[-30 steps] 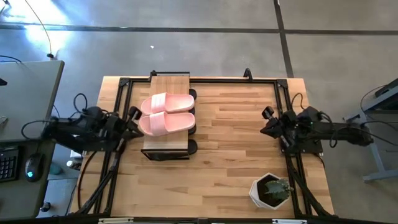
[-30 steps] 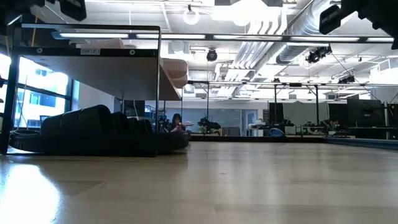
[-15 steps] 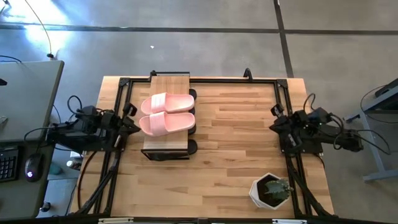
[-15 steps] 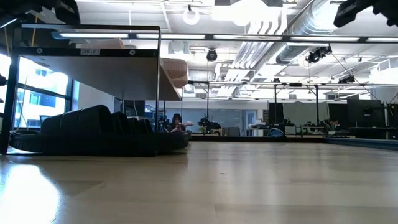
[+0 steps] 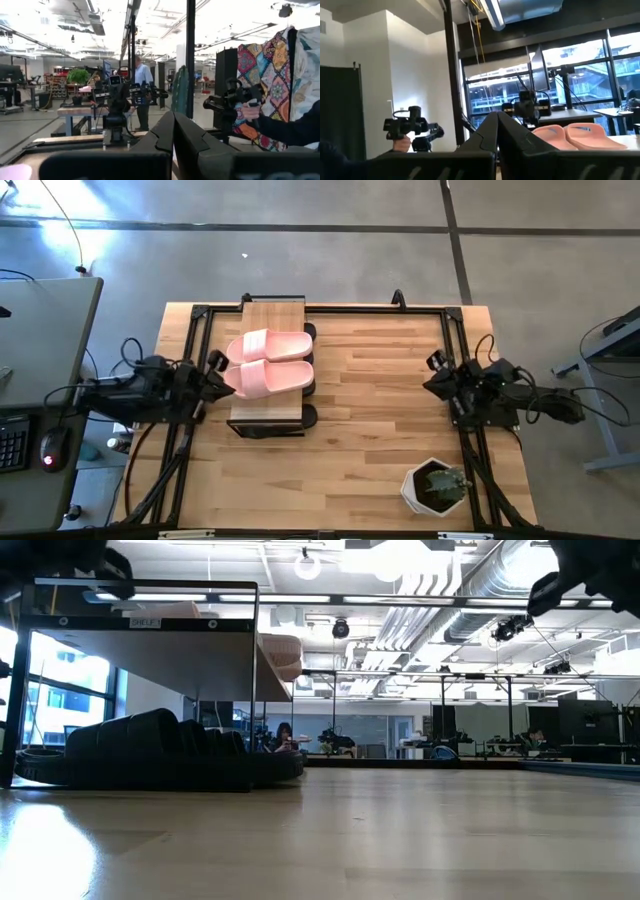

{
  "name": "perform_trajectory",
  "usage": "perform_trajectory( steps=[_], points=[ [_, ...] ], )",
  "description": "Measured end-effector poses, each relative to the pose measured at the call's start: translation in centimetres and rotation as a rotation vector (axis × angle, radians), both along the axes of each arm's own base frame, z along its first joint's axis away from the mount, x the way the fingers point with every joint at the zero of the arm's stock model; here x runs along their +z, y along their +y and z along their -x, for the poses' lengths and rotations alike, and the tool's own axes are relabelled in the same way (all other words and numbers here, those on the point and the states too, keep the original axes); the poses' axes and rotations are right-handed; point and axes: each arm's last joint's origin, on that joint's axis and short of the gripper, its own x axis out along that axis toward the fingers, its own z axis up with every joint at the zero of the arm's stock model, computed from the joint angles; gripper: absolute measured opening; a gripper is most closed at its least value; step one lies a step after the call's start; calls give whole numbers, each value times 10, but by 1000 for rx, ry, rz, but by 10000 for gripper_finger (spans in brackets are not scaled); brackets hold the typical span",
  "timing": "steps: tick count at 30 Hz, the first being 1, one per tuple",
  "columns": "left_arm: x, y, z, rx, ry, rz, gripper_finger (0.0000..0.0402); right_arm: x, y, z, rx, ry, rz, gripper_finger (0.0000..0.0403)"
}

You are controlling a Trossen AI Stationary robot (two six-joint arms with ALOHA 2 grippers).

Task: Pick and place slides into the shelf
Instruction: Return to Home Position

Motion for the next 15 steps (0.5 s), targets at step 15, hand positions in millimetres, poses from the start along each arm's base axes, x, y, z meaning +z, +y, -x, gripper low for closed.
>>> perform_trajectory(
  steps=[15],
  points=[
    [-34, 5, -11, 109, 56, 0, 0, -13, -1, -6, -23, 146, 17, 0]
  ],
)
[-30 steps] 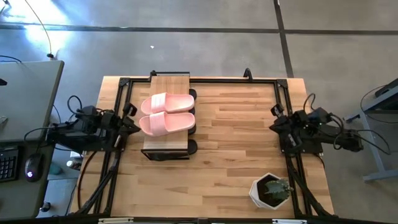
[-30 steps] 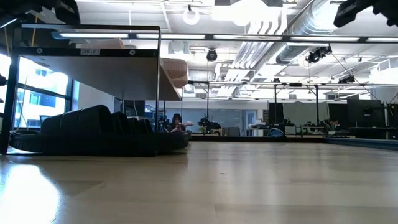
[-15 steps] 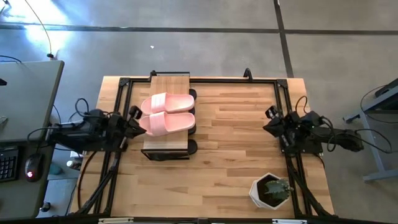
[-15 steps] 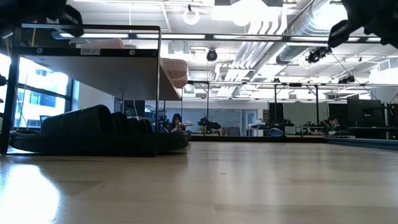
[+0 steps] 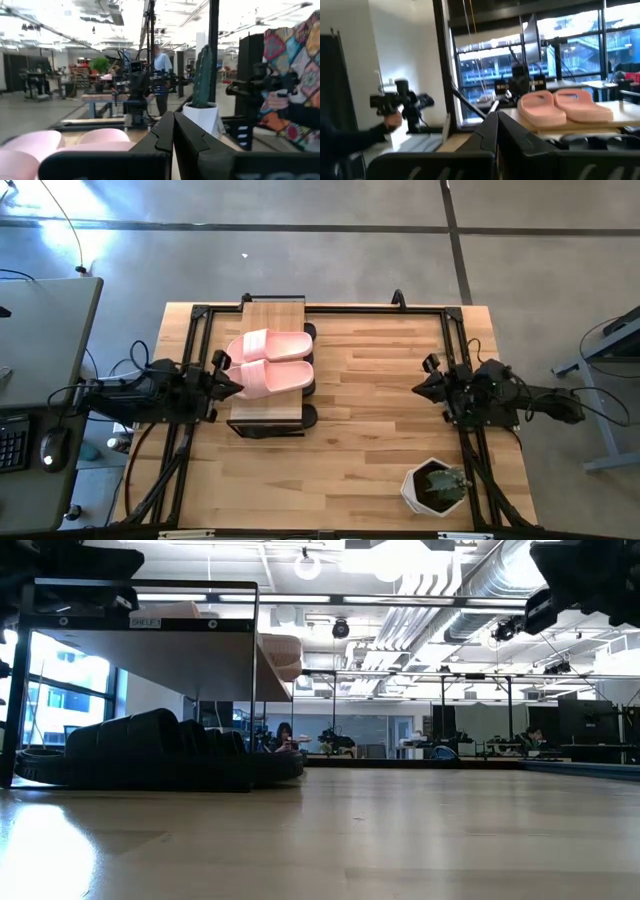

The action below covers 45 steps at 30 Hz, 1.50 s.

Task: Pick and place slides into the shelf
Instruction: Return to Home Position

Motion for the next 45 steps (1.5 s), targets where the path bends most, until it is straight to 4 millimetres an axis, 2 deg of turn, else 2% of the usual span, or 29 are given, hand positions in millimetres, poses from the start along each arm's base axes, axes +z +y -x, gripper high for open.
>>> perform_trajectory(
  steps=[4, 9, 15, 45],
  points=[
    [-1, 0, 0, 19, 6, -66, 1, -5, 0, -2, -18, 45, 53, 0],
    [-10, 0, -2, 30, 97, -129, 3, -14, 0, -3, -26, 128, 86, 0],
    [-17, 1, -2, 53, 175, -117, 3, -20, -1, -4, -32, 176, 123, 0],
    [-16, 1, -2, 50, 169, -114, 3, -21, -1, -4, -31, 189, 121, 0]
  ],
)
